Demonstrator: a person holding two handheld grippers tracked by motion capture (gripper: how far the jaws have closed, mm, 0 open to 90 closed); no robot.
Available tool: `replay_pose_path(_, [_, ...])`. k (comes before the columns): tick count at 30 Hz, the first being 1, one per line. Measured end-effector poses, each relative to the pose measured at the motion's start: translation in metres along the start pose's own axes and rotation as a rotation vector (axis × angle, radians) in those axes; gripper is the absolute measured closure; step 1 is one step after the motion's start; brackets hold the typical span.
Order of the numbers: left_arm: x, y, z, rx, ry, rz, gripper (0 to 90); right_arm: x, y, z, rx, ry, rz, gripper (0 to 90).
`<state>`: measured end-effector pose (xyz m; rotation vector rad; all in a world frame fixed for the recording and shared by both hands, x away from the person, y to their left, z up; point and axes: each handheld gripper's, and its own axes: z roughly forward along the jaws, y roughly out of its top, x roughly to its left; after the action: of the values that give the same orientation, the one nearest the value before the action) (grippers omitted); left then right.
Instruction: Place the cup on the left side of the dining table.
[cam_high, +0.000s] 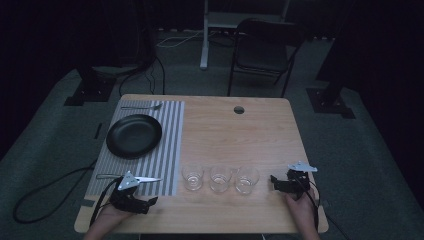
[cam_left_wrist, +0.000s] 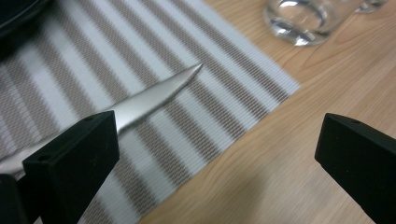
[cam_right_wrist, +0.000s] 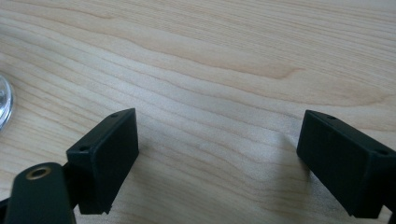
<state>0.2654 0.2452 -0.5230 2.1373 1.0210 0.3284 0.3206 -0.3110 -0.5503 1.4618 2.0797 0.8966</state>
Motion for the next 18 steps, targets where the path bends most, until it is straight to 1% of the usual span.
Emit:
replay_pose_path(1, [-0.002,0.002,0.002,0.0,0.0,0.007,0.2,0.0,0.0,0.0,0.0,0.0,0.0,12.2])
replay_pose_path(3, [-0.005,0.006,0.007,0.005,-0.019,0.026,0.2,0.0,0.0,0.0,0.0,0.0,0.0,12.2])
replay_pose_path(4, [-0.007,0.008,0.009,0.008,-0.016,0.033,0.2,0.0,0.0,0.0,0.0,0.0,0.0,12.2])
replay_pose_path(6, [-0.01,0.011,0.013,0.01,-0.028,0.044,0.2,0.0,0.0,0.0,0.0,0.0,0.0,12.2])
replay_pose_path(8, [-0.012,0.014,0.017,0.012,-0.042,0.051,0.2,0.0,0.0,0.0,0.0,0.0,0.0,12.3])
replay_pose_path(10, [-0.013,0.015,0.018,0.011,-0.045,0.058,0.3,0.0,0.0,0.0,0.0,0.0,0.0,12.2])
replay_pose_path(11, [-0.015,0.018,0.021,0.008,-0.06,0.063,0.3,0.0,0.0,0.0,0.0,0.0,0.0,12.2])
replay_pose_path(13, [-0.017,0.021,0.023,0.0,-0.067,0.068,0.3,0.0,0.0,0.0,0.0,0.0,0.0,12.2])
replay_pose_path(15, [-0.019,0.024,0.026,-0.009,-0.074,0.076,2.5,0.0,0.0,0.0,0.0,0.0,0.0,12.2])
replay_pose_path(16, [-0.021,0.025,0.027,-0.008,-0.085,0.078,2.5,0.0,0.0,0.0,0.0,0.0,0.0,12.3])
replay_pose_path(18, [-0.023,0.028,0.031,-0.007,-0.086,0.088,2.5,0.0,0.0,0.0,0.0,0.0,0.0,12.3])
